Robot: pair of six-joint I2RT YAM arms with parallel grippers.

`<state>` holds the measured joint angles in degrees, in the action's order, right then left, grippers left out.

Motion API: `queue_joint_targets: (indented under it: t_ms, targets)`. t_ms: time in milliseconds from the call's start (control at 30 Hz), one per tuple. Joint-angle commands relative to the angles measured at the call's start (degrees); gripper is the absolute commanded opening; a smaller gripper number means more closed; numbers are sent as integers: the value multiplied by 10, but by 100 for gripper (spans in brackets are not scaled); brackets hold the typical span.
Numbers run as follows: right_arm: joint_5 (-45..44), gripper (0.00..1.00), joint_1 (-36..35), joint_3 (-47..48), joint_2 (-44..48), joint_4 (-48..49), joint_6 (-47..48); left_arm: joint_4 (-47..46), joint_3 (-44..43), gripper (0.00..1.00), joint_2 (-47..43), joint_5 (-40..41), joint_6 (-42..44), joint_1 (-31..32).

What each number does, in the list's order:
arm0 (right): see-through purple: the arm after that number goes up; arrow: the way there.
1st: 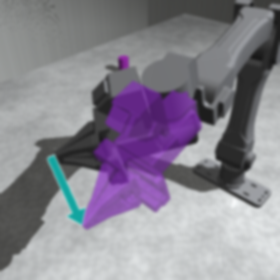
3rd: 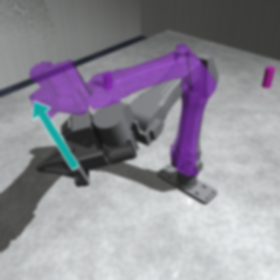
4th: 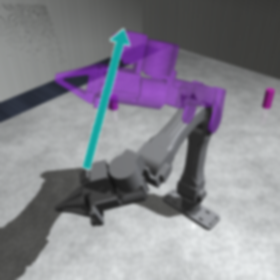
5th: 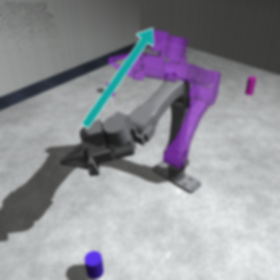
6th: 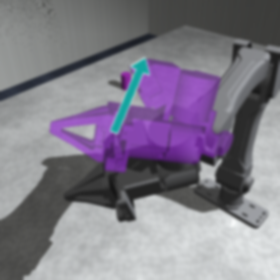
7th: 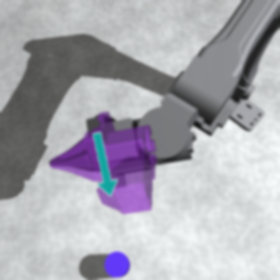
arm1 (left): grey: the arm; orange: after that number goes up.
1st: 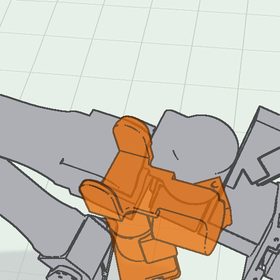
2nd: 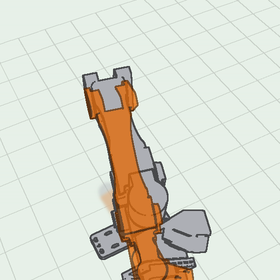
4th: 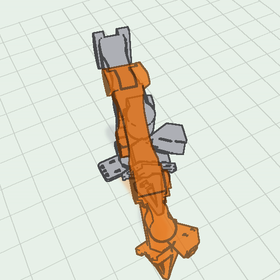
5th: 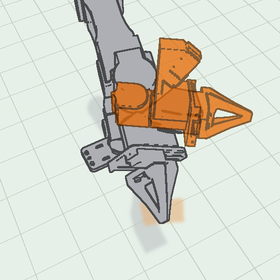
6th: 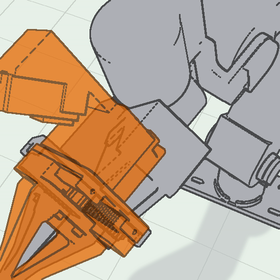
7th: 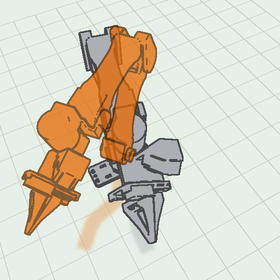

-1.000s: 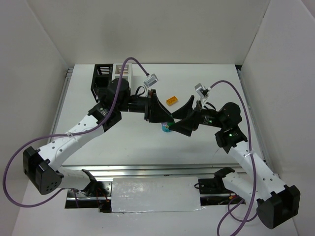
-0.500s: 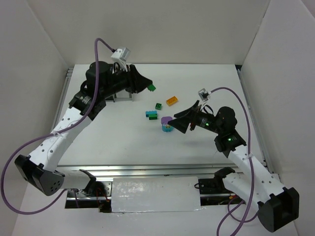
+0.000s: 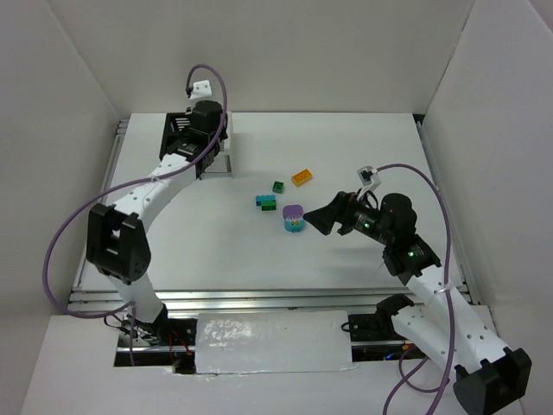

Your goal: Sort the legos into containers by color

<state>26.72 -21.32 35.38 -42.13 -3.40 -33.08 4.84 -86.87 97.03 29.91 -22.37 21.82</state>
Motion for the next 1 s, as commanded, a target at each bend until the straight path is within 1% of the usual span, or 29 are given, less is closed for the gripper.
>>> queue_joint_targets:
  t_ms: [0, 67, 167, 333, 467, 567, 600, 633, 667, 733, 767, 833, 967]
  targets:
    - [-16, 100, 2, 16, 19, -26, 9, -71, -40, 0, 39, 73, 14, -10]
    - [-14, 100, 2, 14, 24, -30, 10, -68, -63, 0, 84, 81, 12, -22]
    - [-11, 100, 2, 12, 28, -38, 11, -68, -73, 0, 121, 67, 8, -40]
    - [3, 100, 2, 9, 23, -39, 12, -87, -68, 0, 148, 36, 8, -59]
    - [13, 100, 1, 9, 17, -38, 13, -93, -69, 10, 168, 26, 18, -62]
    - [19, 100, 2, 9, 9, -35, 12, -88, -62, 25, 160, 23, 6, -62]
    - [23, 100, 1, 10, 6, -31, 10, -93, -55, 35, 154, 13, 5, -62]
    - [24, 99, 2, 11, 1, -30, 9, -103, -49, 41, 149, 10, 4, -62]
    - [25, 99, 1, 12, -1, -28, 8, -102, -43, 52, 141, 10, 1, -62]
    - [28, 100, 2, 12, -6, -24, 7, -92, -44, 59, 135, 16, -4, -62]
    - [29, 100, 1, 12, -8, -21, 6, -91, -42, 67, 133, 18, -5, -62]
    - [31, 100, 2, 11, -12, -17, 5, -92, -32, 75, 122, 22, -5, -62]
    - [33, 99, 1, 10, -18, -14, 3, -95, -14, 84, 101, 28, -9, -62]
